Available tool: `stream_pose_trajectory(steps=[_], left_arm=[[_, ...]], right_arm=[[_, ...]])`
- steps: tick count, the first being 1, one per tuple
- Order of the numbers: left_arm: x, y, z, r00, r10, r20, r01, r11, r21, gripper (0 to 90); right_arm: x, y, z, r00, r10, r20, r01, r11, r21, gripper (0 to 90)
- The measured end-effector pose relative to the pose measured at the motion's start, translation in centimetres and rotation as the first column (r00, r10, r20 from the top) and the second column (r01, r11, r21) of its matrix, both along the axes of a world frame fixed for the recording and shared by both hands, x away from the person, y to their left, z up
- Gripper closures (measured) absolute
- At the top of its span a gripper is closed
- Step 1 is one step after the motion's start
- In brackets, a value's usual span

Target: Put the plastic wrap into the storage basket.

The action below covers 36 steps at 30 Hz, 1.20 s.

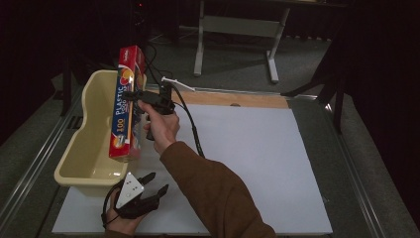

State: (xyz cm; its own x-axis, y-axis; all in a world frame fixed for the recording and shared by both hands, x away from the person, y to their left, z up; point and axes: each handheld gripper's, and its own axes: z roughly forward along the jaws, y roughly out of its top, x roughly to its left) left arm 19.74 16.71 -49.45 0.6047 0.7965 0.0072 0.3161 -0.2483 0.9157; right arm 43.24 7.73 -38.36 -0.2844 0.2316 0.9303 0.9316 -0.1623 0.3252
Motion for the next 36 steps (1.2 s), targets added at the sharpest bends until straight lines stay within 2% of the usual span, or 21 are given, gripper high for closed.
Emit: stream_pose_trajectory(steps=[3,12,14,15,20,25,28,36], left_arm=[[-0.1,-0.1,-0.1,1.0000,-0.008,0.002,0.008,1.0000,-0.003,41.5],[-0.2,-0.1,0.0,0.9999,-0.010,0.006,0.010,0.9999,-0.008,41.2],[-0.2,0.0,0.0,0.9999,-0.009,0.006,0.009,0.9999,-0.010,41.2],[-0.2,0.0,0.0,0.9999,-0.007,0.008,0.007,0.9999,-0.015,41.2],[-0.2,0.2,0.0,0.9999,-0.006,0.009,0.006,0.9999,-0.012,41.2],[-0.1,0.3,0.0,1.0000,0.002,0.007,-0.002,0.9999,-0.014,40.8],[-0.1,0.3,0.0,1.0000,0.004,0.007,-0.003,0.9999,-0.013,40.8],[-0.1,0.4,0.0,1.0000,0.004,0.008,-0.004,0.9999,-0.011,40.8]], right_arm=[[-0.2,0.7,-0.3,1.0000,0.003,0.001,-0.003,1.0000,-0.001,39.3],[-0.8,2.4,-0.4,0.9990,0.017,0.041,-0.017,0.9999,0.000,39.3],[-0.9,2.6,-0.4,0.9991,0.017,0.039,-0.017,0.9998,0.002,39.2],[-1.1,3.0,-0.7,0.9993,0.020,0.032,-0.021,0.9996,0.017,39.2],[-1.6,3.7,-1.4,0.9995,0.014,0.028,-0.015,0.9997,0.017,39.2],[-1.9,3.8,-2.1,0.9997,0.008,0.025,-0.008,0.9999,-0.013,39.1],[-2.1,3.7,-2.3,1.0000,-0.003,0.006,0.003,0.9998,-0.021,39.0],[-2.1,3.5,-2.4,0.9990,-0.044,0.004,0.044,0.9988,-0.024,39.0]])
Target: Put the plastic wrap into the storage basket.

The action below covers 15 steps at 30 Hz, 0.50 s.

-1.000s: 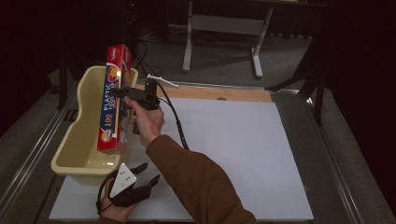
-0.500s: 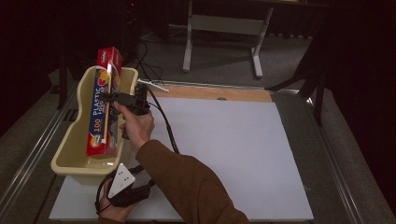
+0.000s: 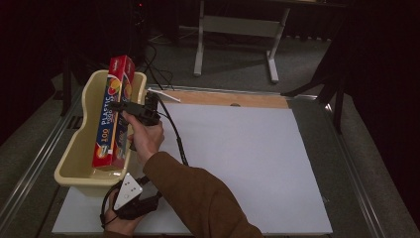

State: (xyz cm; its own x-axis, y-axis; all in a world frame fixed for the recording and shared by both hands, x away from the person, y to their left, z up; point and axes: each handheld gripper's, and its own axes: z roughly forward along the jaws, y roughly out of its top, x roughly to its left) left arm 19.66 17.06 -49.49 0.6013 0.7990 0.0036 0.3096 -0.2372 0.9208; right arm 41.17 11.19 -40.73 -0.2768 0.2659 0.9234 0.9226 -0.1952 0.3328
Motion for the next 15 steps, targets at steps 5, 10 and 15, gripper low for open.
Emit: stream_pose_trajectory(steps=[5,10,15], left_arm=[[-0.05,0.01,0.04,1.0000,-0.002,0.001,0.002,1.0000,0.000,40.8],[-0.02,0.00,0.03,1.0000,-0.001,0.000,0.001,1.0000,-0.002,40.8],[0.00,0.03,0.02,1.0000,0.002,-0.001,-0.002,1.0000,-0.002,40.8]], right_arm=[[0.36,-0.19,-0.55,0.9993,-0.025,-0.027,0.025,0.9996,0.014,38.9],[0.00,-0.01,-0.52,0.9994,-0.033,-0.012,0.033,0.9994,-0.013,38.9],[-0.63,0.29,-0.76,0.9992,-0.034,0.022,0.035,0.9978,-0.057,38.8]])
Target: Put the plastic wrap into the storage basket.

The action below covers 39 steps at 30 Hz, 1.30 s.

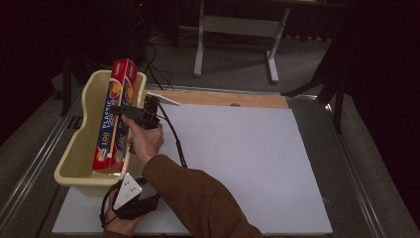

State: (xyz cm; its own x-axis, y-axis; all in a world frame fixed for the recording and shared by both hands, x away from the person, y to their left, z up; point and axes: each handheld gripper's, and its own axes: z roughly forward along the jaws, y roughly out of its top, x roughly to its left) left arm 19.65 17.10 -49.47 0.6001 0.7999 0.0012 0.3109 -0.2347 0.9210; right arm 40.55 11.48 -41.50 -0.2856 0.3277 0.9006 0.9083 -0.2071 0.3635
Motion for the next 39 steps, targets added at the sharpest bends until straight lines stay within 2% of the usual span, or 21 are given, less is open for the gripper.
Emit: stream_pose_trajectory(steps=[6,11,18,23,26,32,35,39], left_arm=[[0.0,0.0,0.0,1.0000,0.000,0.002,0.000,1.0000,0.000,40.8],[0.0,0.1,0.0,1.0000,0.003,0.003,-0.003,1.0000,0.000,40.8],[0.0,0.2,0.0,1.0000,0.007,0.001,-0.007,1.0000,-0.002,40.8],[0.0,0.2,0.1,0.9999,0.011,0.005,-0.011,0.9999,-0.001,40.8],[0.0,0.2,0.0,1.0000,0.007,0.005,-0.007,1.0000,0.004,40.7],[0.0,0.1,0.0,1.0000,0.004,0.005,-0.004,1.0000,0.005,41.1],[0.0,0.3,0.1,0.9999,0.012,0.003,-0.012,0.9999,-0.005,41.0],[0.0,0.3,0.1,1.0000,0.008,0.003,-0.008,1.0000,0.000,41.0]], right_arm=[[-0.6,0.2,0.2,1.0000,0.000,-0.010,-0.001,0.9995,-0.033,38.5],[-0.8,0.4,-0.4,0.9944,-0.019,-0.104,0.011,0.9970,-0.076,38.3],[-0.6,0.3,-0.4,0.9936,-0.009,-0.113,-0.003,0.9949,-0.100,37.2],[-0.8,0.4,-0.2,0.9943,-0.030,-0.102,0.012,0.9849,-0.173,35.4],[-0.8,0.4,-0.1,0.9957,-0.022,-0.090,0.001,0.9749,-0.223,35.9],[-0.8,0.3,0.0,0.9954,-0.025,-0.093,0.002,0.9709,-0.240,35.0],[-0.8,0.1,0.5,0.9962,-0.018,-0.085,0.000,0.9769,-0.214,31.0],[-0.4,-0.6,1.0,0.9972,0.001,-0.074,-0.018,0.9736,-0.228,34.4]])
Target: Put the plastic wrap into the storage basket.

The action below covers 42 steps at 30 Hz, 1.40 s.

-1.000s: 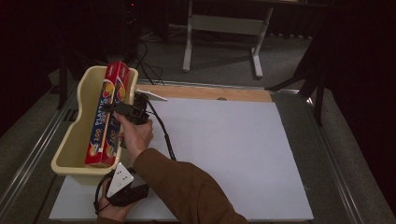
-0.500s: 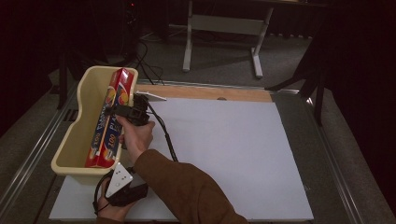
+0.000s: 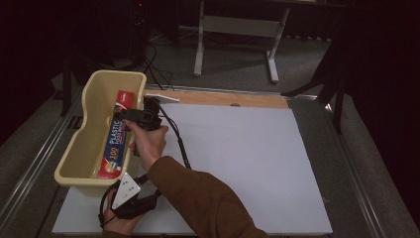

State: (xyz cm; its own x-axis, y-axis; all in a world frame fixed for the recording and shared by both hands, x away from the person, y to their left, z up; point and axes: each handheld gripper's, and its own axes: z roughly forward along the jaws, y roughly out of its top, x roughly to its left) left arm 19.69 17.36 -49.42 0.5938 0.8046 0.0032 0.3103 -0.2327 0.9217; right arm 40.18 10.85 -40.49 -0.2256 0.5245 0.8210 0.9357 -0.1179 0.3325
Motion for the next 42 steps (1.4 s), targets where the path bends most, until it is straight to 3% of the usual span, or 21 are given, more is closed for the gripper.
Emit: stream_pose_trajectory(steps=[4,7,9,12,14,17,18,19,20,21,22,27,29,30,33,35,37,38,42], left_arm=[[0.0,-0.1,0.0,1.0000,0.001,0.000,-0.001,1.0000,0.001,41.0],[0.1,-0.1,0.0,1.0000,-0.001,-0.001,0.001,1.0000,0.001,41.0],[0.1,-0.1,0.0,1.0000,-0.001,-0.003,0.001,1.0000,-0.001,41.0],[0.1,-0.1,0.0,1.0000,-0.002,-0.002,0.002,1.0000,-0.003,41.0],[0.1,-0.2,0.0,1.0000,-0.003,-0.002,0.003,1.0000,0.001,41.0],[0.2,-0.3,0.0,1.0000,-0.007,-0.005,0.007,1.0000,0.007,41.0],[0.2,-0.4,-0.1,1.0000,-0.006,-0.005,0.006,1.0000,0.006,40.9],[0.2,-0.4,-0.1,1.0000,-0.006,-0.005,0.006,1.0000,0.006,40.8],[0.2,-0.4,-0.1,0.9999,-0.008,-0.007,0.009,0.9999,0.008,40.8],[0.2,-0.5,-0.1,0.9999,-0.010,-0.007,0.010,0.9999,0.011,40.7],[0.2,-0.5,-0.1,0.9999,-0.009,-0.009,0.009,0.9999,0.013,40.7],[0.2,-0.6,-0.1,0.9999,-0.009,-0.010,0.009,0.9998,0.018,40.6],[0.2,-0.6,-0.1,0.9999,-0.006,-0.010,0.006,0.9998,0.020,40.5],[0.2,-0.6,-0.1,0.9999,-0.007,-0.011,0.007,0.9998,0.021,40.4],[0.2,-0.7,-0.2,0.9999,-0.005,-0.014,0.005,0.9997,0.023,40.2],[0.2,-0.7,-0.2,0.9999,-0.006,-0.016,0.006,0.9997,0.022,40.0],[0.2,-0.7,-0.2,0.9998,-0.008,-0.019,0.009,0.9997,0.021,39.8],[0.2,-0.7,-0.2,0.9998,-0.010,-0.019,0.010,0.9997,0.023,39.6],[0.3,-0.9,-0.3,0.9995,-0.015,-0.027,0.016,0.9994,0.029,38.9]], right_arm=[[0.5,-0.9,0.2,0.9996,0.015,0.023,-0.014,0.9995,-0.030,36.5],[0.6,-1.7,0.7,0.9948,0.051,0.088,-0.043,0.9955,-0.084,37.4],[0.5,-2.2,1.1,0.9877,0.074,0.138,-0.057,0.9912,-0.119,37.0],[0.5,-3.2,1.6,0.9684,0.123,0.217,-0.089,0.9826,-0.163,38.2],[0.4,-3.9,1.9,0.9511,0.150,0.270,-0.098,0.9754,-0.197,38.2],[0.1,-5.2,2.3,0.9047,0.194,0.379,-0.088,0.9558,-0.280,37.8],[-0.1,-5.7,2.5,0.8822,0.218,0.417,-0.084,0.9451,-0.316,37.3],[-0.1,-5.7,2.5,0.8822,0.218,0.417,-0.084,0.9451,-0.316,37.3],[-0.2,-6.0,2.5,0.8679,0.233,0.439,-0.082,0.9384,-0.336,36.4],[-0.4,-6.9,2.7,0.8343,0.265,0.484,-0.069,0.9202,-0.385,36.0],[-0.5,-7.5,2.7,0.8216,0.277,0.498,-0.067,0.9146,-0.399,36.0],[-0.7,-10.1,2.9,0.7944,0.323,0.514,-0.092,0.9014,-0.423,35.7],[-0.9,-11.2,2.9,0.7770,0.346,0.526,-0.101,0.8932,-0.438,34.8],[-1.0,-11.7,2.8,0.7670,0.359,0.532,-0.102,0.8864,-0.452,34.2],[-1.5,-13.2,2.4,0.7250,0.415,0.549,-0.112,0.8585,-0.500,31.4],[-1.9,-14.3,2.0,0.7074,0.448,0.547,-0.119,0.8384,-0.532,29.8],[-2.2,-15.4,1.5,0.6937,0.470,0.546,-0.134,0.8286,-0.544,28.6],[-2.3,-15.9,1.3,0.6929,0.478,0.540,-0.141,0.8245,-0.548,28.2],[-2.8,-18.2,0.2,0.6723,0.507,0.540,-0.149,0.8065,-0.572,23.4]])
